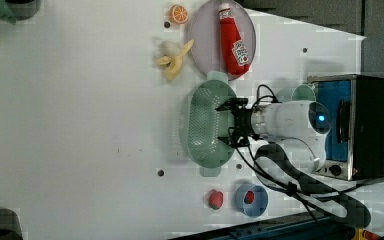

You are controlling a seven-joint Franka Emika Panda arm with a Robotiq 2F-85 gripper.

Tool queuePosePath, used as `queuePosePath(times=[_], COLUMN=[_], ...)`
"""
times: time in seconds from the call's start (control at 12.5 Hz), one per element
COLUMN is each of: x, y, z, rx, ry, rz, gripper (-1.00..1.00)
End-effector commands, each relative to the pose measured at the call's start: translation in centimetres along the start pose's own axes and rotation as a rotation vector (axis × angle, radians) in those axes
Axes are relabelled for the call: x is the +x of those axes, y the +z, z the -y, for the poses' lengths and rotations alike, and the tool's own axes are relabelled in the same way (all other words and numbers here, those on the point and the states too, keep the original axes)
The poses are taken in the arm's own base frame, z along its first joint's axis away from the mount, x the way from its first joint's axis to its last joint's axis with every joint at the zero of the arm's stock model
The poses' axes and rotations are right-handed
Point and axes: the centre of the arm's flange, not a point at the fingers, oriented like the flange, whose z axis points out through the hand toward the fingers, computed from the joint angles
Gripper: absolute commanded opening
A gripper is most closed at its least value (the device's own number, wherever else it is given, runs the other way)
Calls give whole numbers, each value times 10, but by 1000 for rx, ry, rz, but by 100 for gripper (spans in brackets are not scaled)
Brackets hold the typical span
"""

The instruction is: Drag strainer left to right.

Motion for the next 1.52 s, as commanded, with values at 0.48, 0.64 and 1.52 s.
queuePosePath(times=[0.48, 0.64, 1.52], x=[95, 116, 177], y=[-10, -11, -28], z=[5, 4, 7], rx=[4, 3, 32], ry=[-109, -104, -188], rz=[-22, -34, -74], gripper=[100, 100, 100])
